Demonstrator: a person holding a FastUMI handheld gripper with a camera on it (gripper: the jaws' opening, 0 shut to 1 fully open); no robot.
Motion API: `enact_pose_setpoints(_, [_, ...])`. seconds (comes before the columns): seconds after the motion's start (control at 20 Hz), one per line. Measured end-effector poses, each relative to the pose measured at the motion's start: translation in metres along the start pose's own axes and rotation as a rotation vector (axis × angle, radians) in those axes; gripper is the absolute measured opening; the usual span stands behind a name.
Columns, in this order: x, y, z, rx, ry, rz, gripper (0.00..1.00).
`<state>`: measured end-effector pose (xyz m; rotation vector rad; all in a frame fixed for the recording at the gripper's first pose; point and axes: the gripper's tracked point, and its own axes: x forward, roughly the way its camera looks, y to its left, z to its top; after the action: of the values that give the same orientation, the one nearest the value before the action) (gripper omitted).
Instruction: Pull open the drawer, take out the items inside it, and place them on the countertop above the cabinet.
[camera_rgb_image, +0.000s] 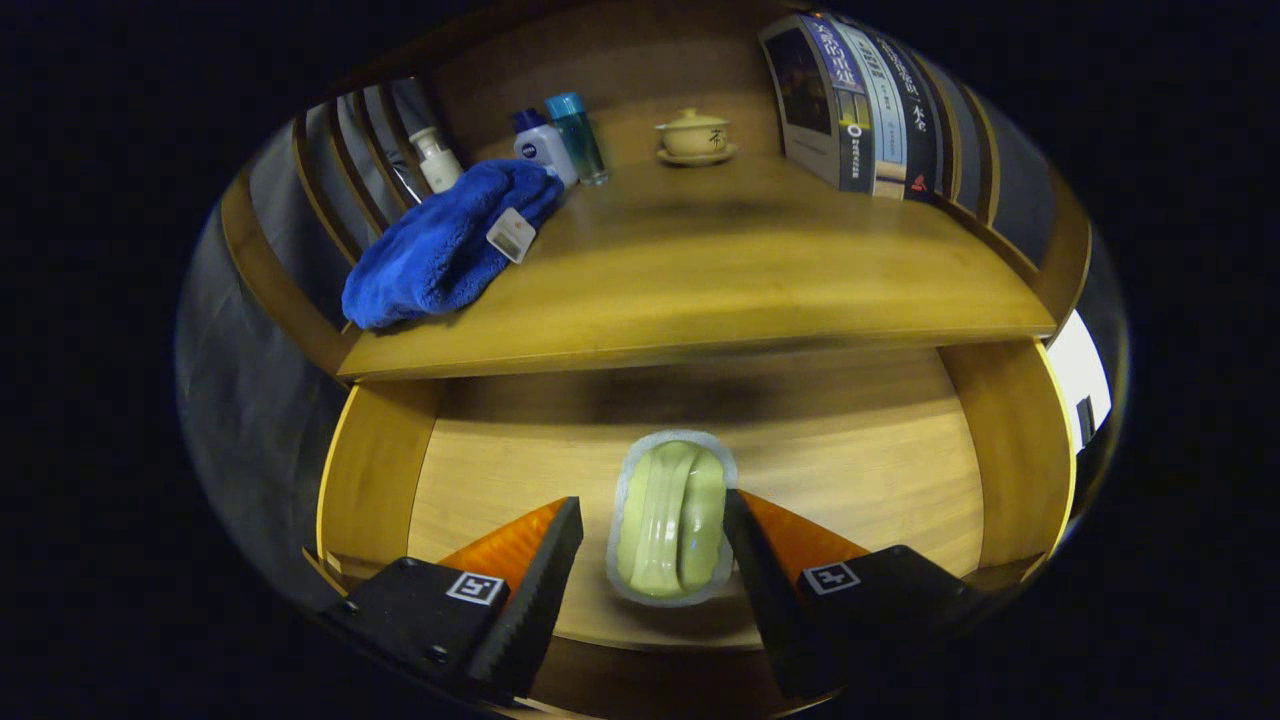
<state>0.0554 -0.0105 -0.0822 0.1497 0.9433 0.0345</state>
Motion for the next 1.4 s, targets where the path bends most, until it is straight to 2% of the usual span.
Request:
enact_pose_setpoints(0.15, [0.005, 0.002, -0.002, 0.005, 0.010, 0.001, 0.90])
enact_pose_setpoints(0.3, [0.010, 0.001, -0.005, 0.010, 0.040, 0.002, 0.80])
enact_pose_setpoints(0.35, [0.013, 0.001, -0.008, 0.010, 0.054, 0.002, 0.71])
enact_pose_setpoints(0.45, [0.014, -0.005, -0.006, -0.001, 0.054, -0.015, 0.70])
enact_pose_setpoints(0.65, [0.014, -0.012, -0.005, 0.006, 0.043, -0.033, 0.27])
enact_pose_setpoints(0.75, [0.013, -0.014, -0.005, -0.003, 0.031, -0.041, 0.23])
enact_pose_setpoints(0.95, [0.009, -0.012, -0.004, -0.007, 0.016, -0.030, 0.23])
enact_pose_setpoints(1.2, [-0.012, 0.001, -0.001, -0.008, -0.016, 0.027, 0.23])
enact_pose_setpoints(1.4, [-0.040, 0.020, 0.003, -0.045, -0.115, 0.098, 0.23])
